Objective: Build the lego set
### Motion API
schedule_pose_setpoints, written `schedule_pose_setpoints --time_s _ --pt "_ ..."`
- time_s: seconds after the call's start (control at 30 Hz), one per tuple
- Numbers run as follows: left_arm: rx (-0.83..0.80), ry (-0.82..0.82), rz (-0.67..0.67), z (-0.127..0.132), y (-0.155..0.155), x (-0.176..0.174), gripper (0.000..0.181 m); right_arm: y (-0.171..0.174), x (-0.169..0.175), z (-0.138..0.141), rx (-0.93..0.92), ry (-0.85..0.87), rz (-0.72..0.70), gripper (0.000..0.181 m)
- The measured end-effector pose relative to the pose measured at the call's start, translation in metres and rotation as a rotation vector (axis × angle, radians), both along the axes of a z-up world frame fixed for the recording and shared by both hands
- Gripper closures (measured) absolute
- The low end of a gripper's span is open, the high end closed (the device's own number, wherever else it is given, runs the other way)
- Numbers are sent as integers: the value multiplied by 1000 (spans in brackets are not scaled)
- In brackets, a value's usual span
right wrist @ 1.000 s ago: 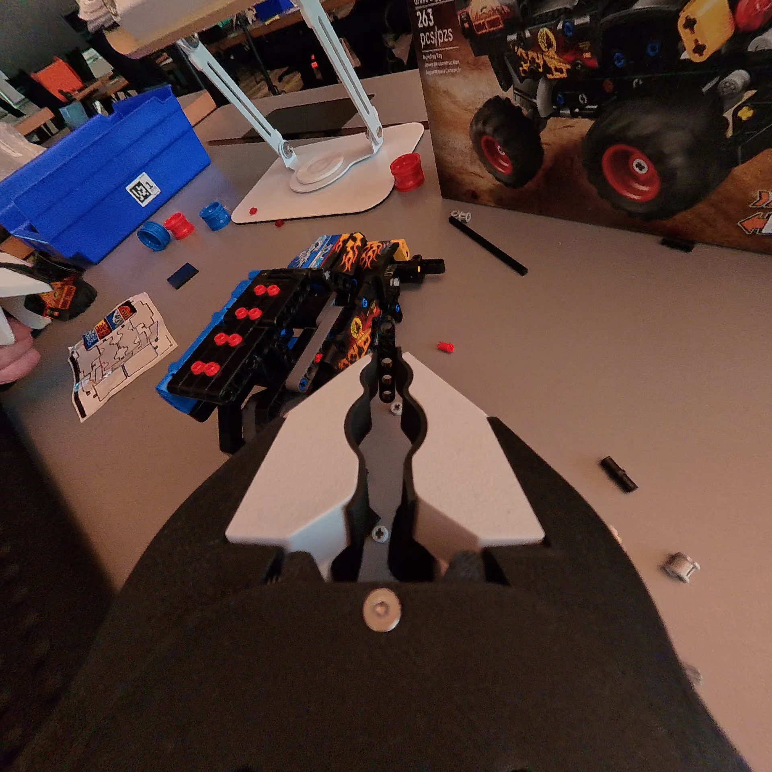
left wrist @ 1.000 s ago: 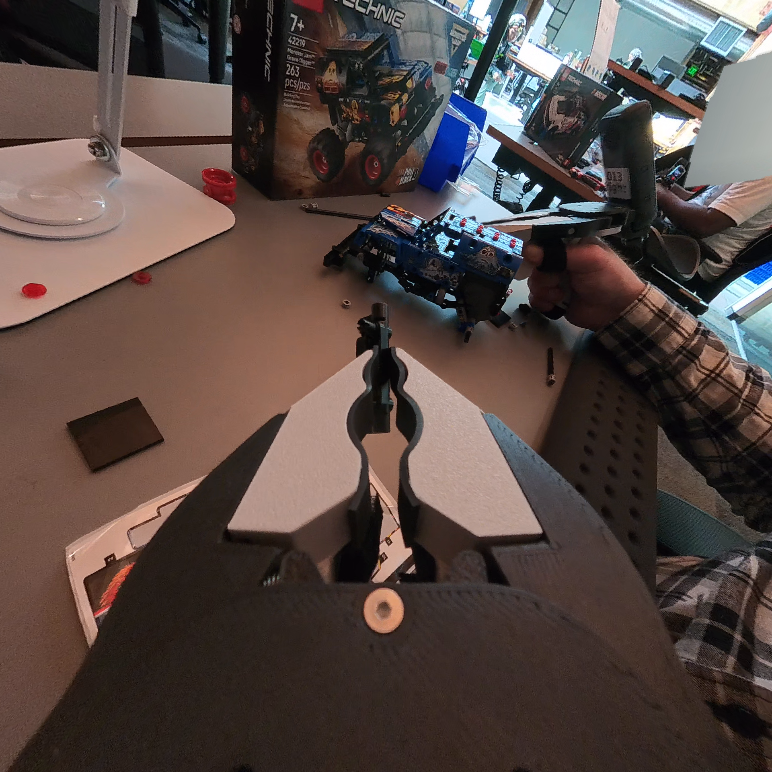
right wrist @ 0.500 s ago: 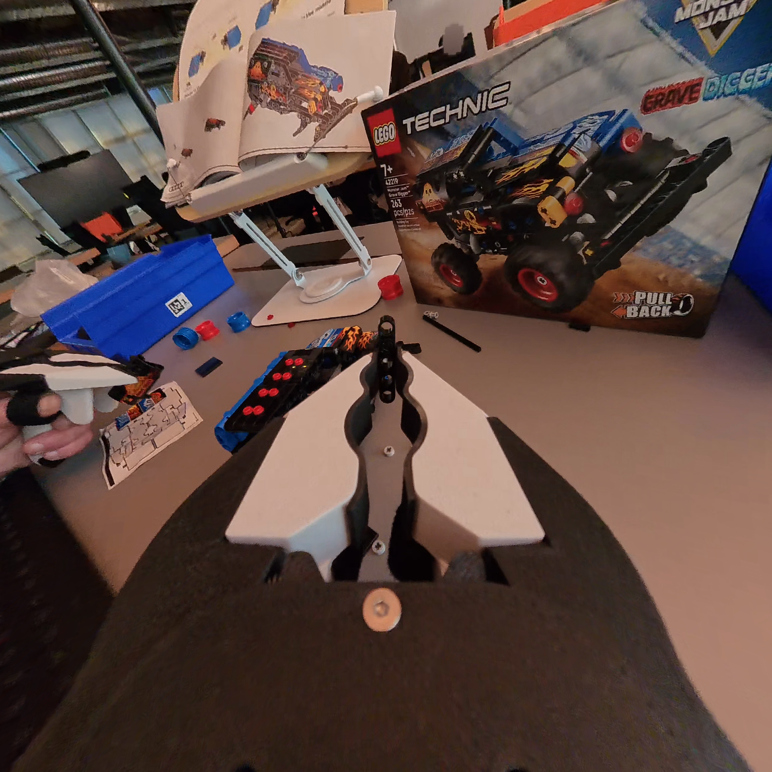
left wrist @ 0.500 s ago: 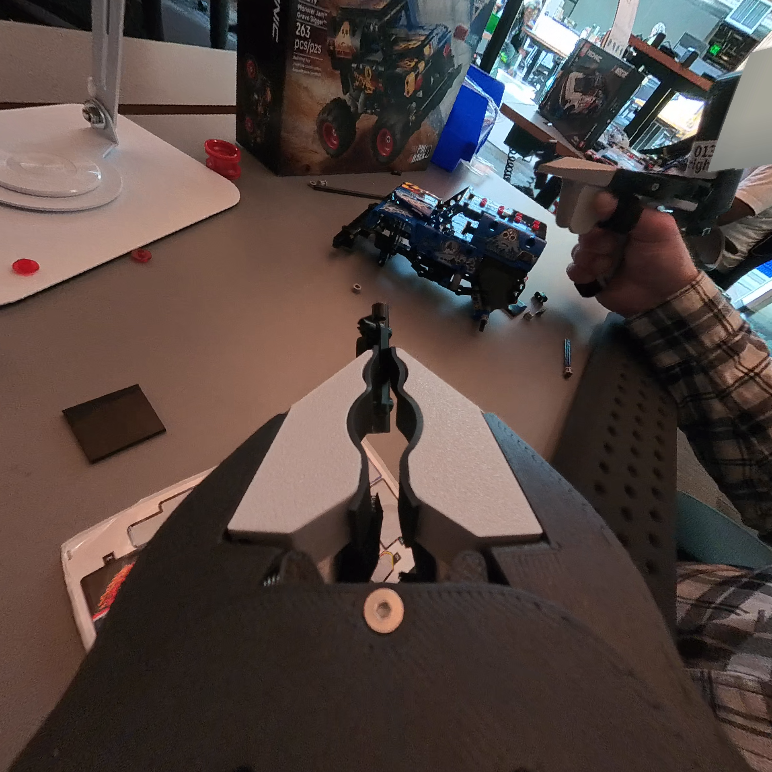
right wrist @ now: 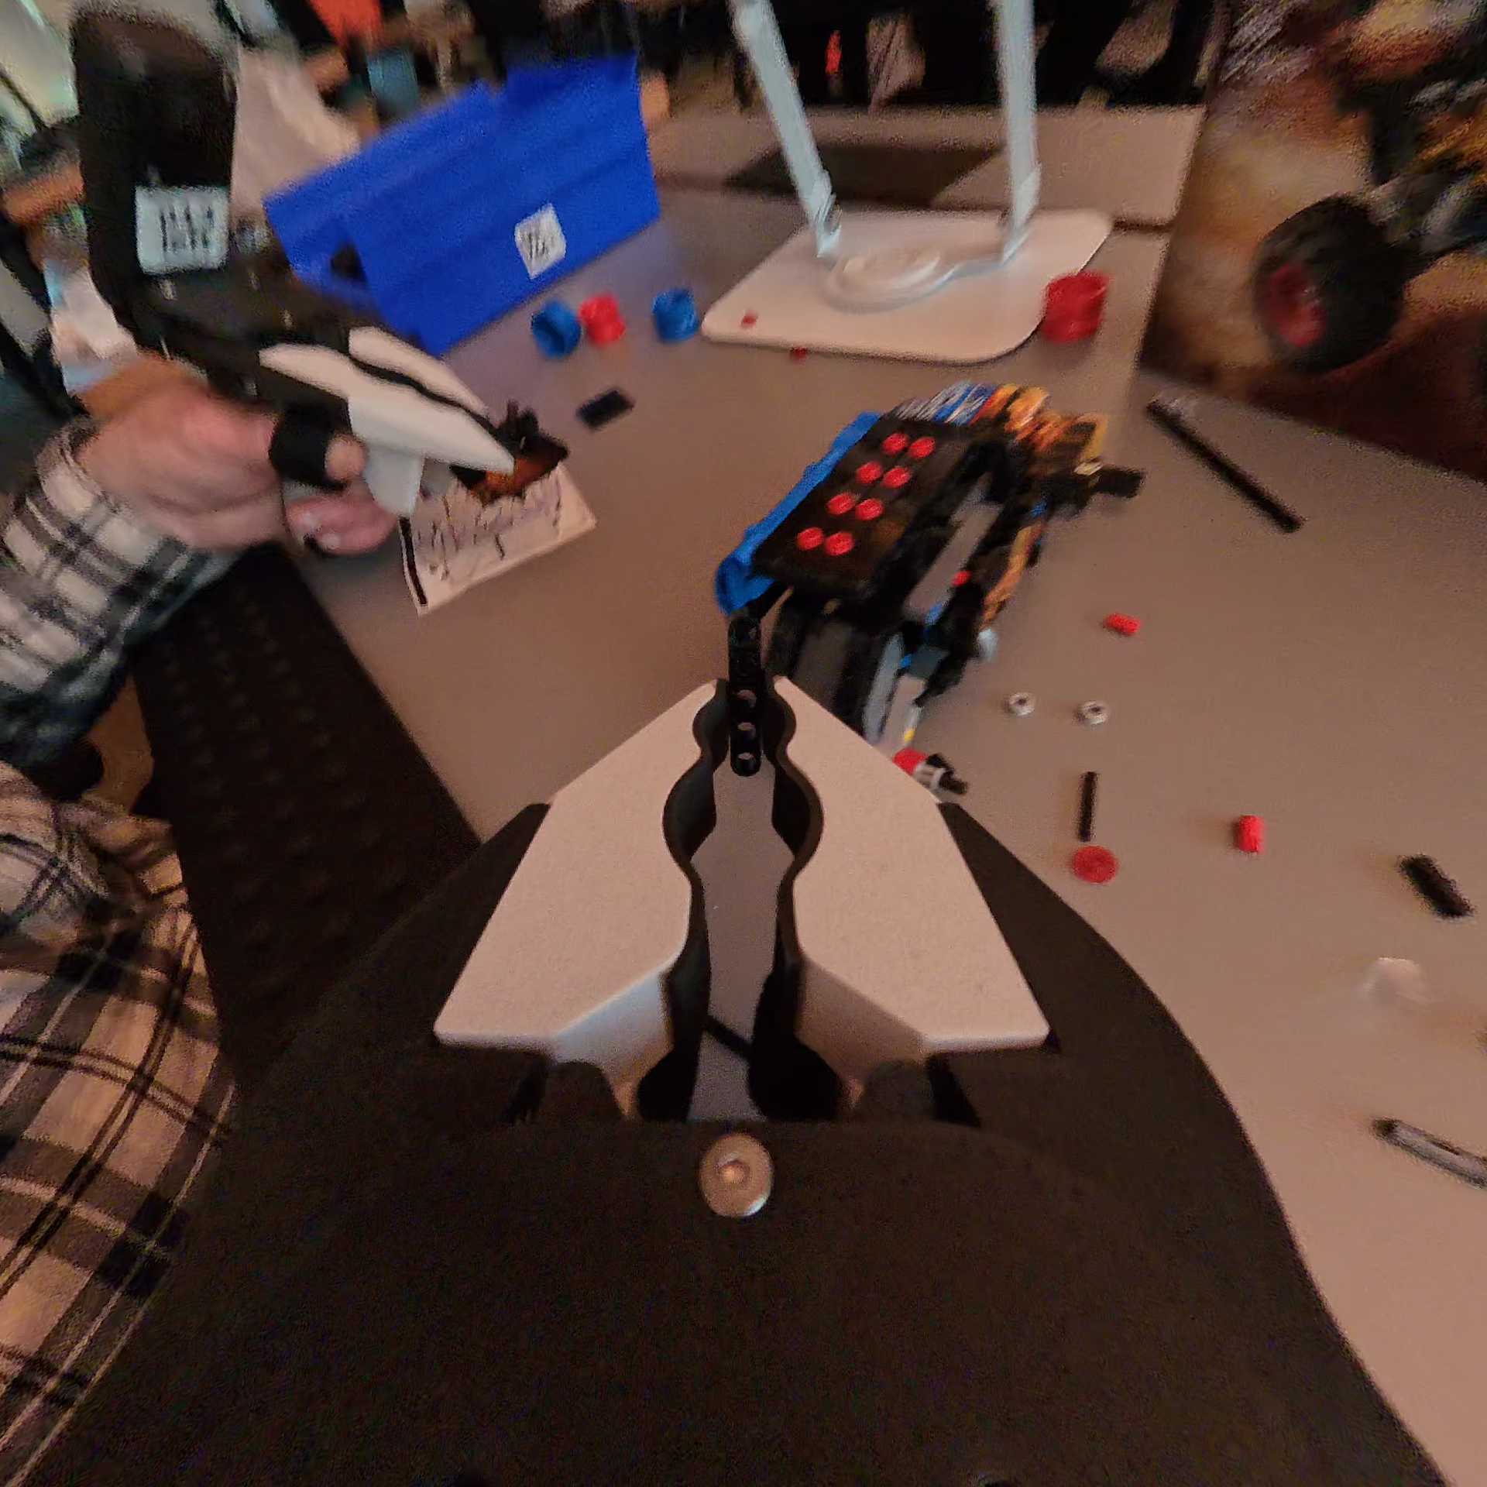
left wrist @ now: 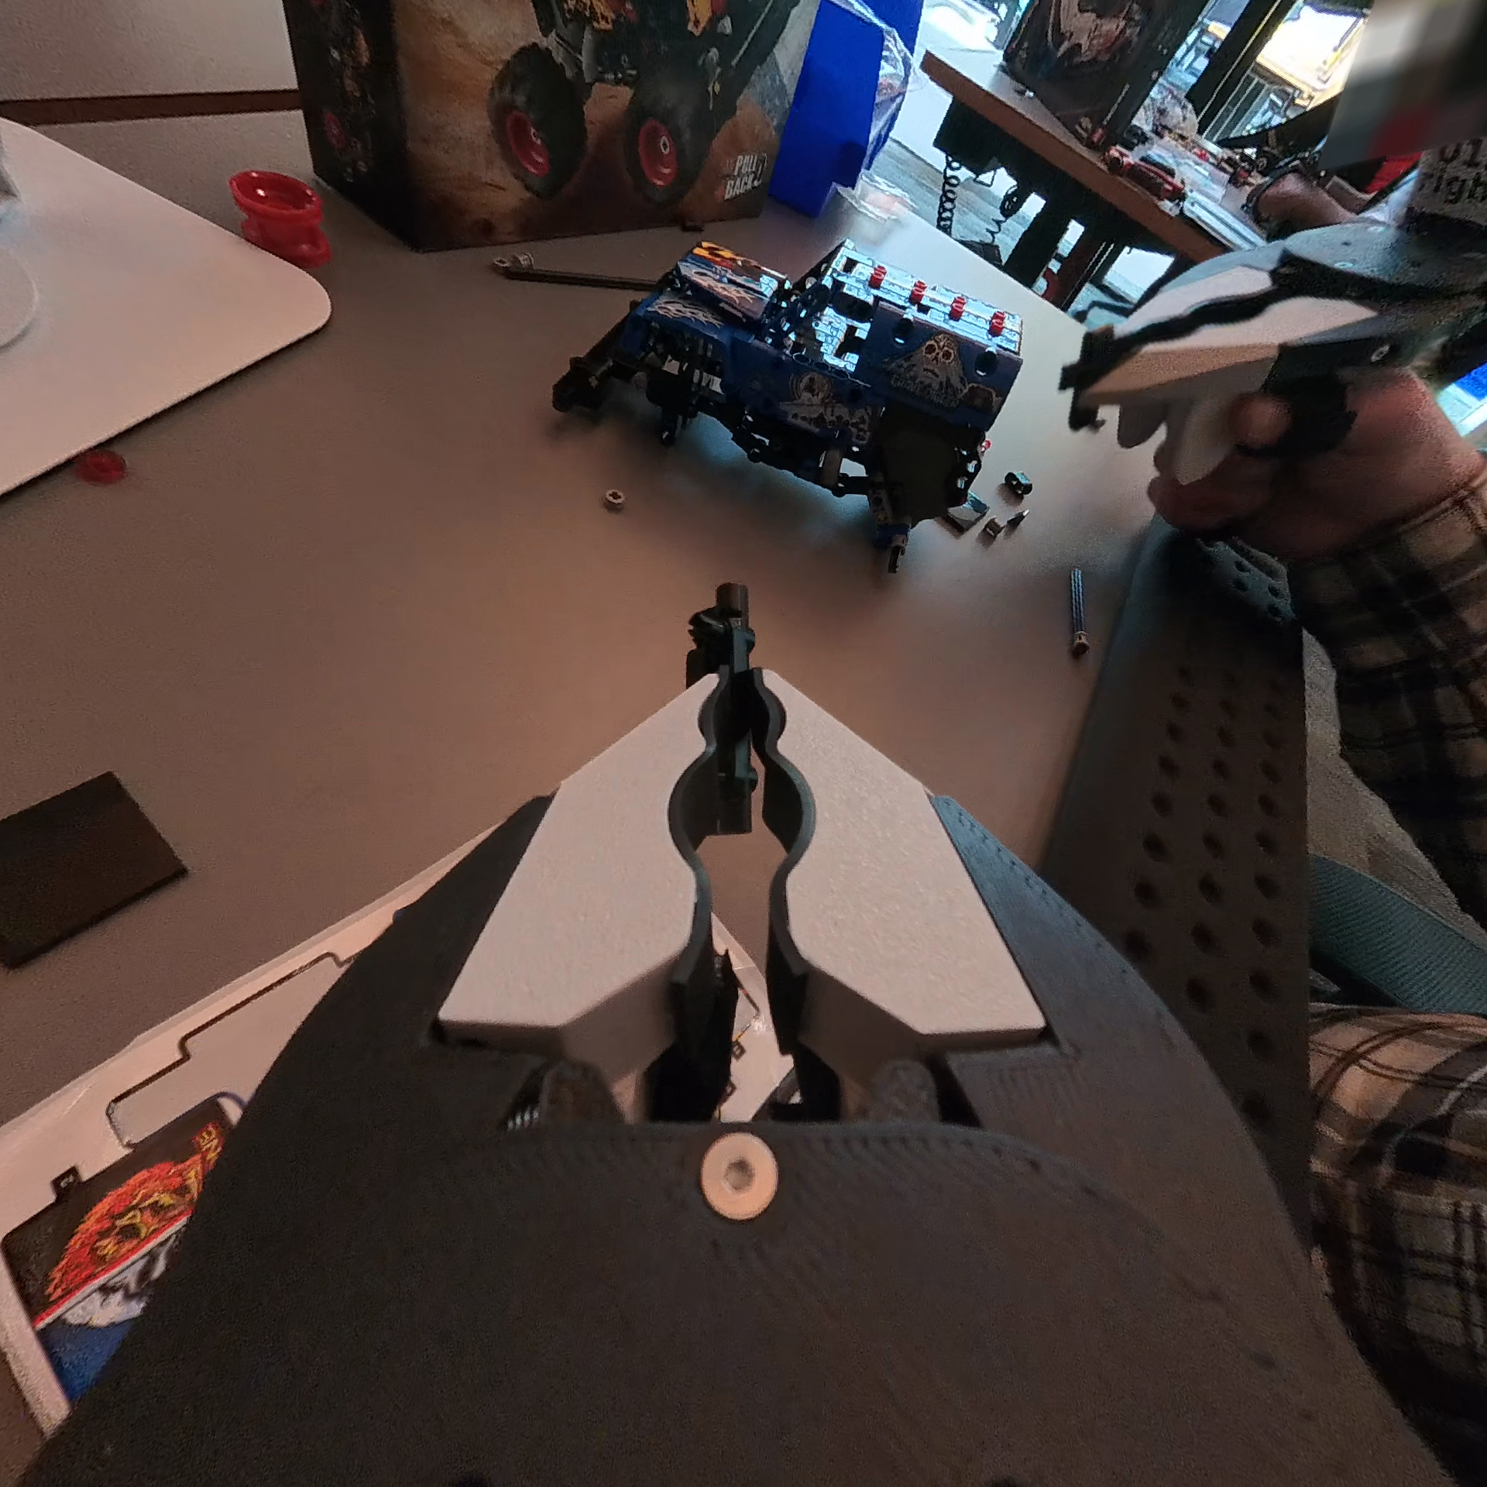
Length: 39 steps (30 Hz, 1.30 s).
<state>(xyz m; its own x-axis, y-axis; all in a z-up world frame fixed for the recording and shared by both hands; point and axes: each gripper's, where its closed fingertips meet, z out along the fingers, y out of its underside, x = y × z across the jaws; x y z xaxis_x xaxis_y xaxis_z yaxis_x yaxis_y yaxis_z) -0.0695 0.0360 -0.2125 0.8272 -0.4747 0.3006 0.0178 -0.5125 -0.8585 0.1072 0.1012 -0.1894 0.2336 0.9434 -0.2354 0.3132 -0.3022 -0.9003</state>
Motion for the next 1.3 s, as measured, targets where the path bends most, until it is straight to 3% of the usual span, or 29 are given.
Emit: schedule_pose_setpoints --time_s 0.2,0.43,0.57,0.73,0.87,1.03,1.1,1.3 --pt "13 18 -1 2 -1 0 180 -56 -29 -46 -143 -257 204 176" --pt "4 21 -14 1 -3 3 180 -72 -36 -76 -230 -466 282 176" --pt "-2 27 -17 -1 -4 3 180 -73 -40 -78 -274 -484 305 176" --pt "-13 20 -19 -2 -5 4 180 -59 -40 -67 -170 -435 210 148" --pt "-26 30 -27 -5 -6 5 180 -49 -32 -54 -86 -415 131 142" --pt "-35 42 -32 -8 -6 6 180 -4 -18 -40 66 -416 -118 136" --pt "-39 56 -27 -10 -5 5 180 9 -19 -41 109 -434 -184 123" --pt "-51 50 -22 -13 -4 4 180 18 -4 -21 174 -404 -263 115"
